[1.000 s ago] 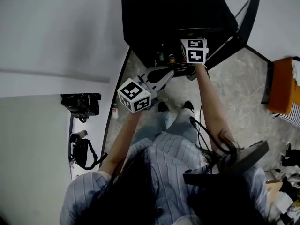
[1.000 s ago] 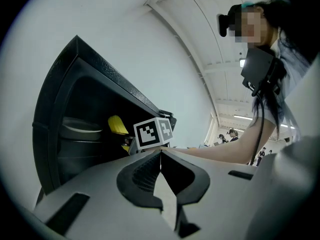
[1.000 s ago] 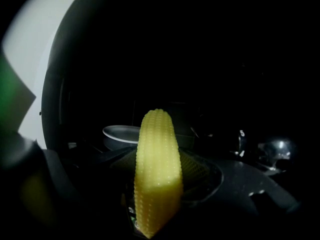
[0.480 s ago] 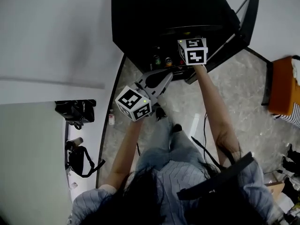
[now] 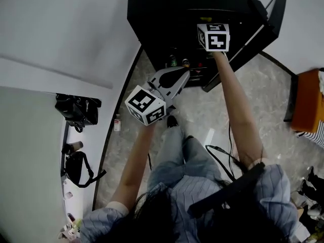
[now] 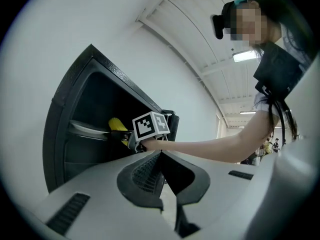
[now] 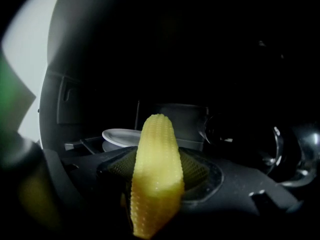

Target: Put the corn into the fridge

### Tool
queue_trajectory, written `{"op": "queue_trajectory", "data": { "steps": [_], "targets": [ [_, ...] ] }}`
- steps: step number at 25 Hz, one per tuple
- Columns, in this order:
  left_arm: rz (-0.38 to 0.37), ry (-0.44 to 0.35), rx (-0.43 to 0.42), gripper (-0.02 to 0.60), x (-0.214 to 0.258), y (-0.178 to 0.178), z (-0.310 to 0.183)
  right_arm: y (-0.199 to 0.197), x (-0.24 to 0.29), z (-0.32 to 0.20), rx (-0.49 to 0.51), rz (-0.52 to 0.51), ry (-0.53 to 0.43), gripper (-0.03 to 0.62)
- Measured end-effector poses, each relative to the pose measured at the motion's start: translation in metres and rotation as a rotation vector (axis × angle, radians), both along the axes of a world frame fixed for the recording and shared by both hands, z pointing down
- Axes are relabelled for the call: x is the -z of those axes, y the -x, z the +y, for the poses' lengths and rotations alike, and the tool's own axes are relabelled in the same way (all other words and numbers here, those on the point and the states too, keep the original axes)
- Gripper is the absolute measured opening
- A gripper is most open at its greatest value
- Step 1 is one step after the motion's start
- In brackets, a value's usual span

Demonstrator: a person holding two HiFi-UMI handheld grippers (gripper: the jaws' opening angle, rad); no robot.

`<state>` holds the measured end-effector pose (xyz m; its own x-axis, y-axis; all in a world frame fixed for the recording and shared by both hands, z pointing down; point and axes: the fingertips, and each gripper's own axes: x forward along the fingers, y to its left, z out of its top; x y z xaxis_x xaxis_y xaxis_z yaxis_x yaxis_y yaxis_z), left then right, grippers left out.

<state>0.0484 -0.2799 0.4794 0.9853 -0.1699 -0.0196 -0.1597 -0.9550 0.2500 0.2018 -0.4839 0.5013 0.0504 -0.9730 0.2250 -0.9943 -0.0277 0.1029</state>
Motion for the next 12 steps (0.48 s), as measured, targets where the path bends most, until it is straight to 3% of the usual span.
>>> {"op": "queue_trajectory", "data": {
  "steps": [12],
  "targets": [
    [0.008, -0.018, 0.028, 0.008, -0.01, 0.011, -0.005, -0.001, 0.006, -0.002, -0.018, 0.031, -0.066, 0.259]
  ]
}}
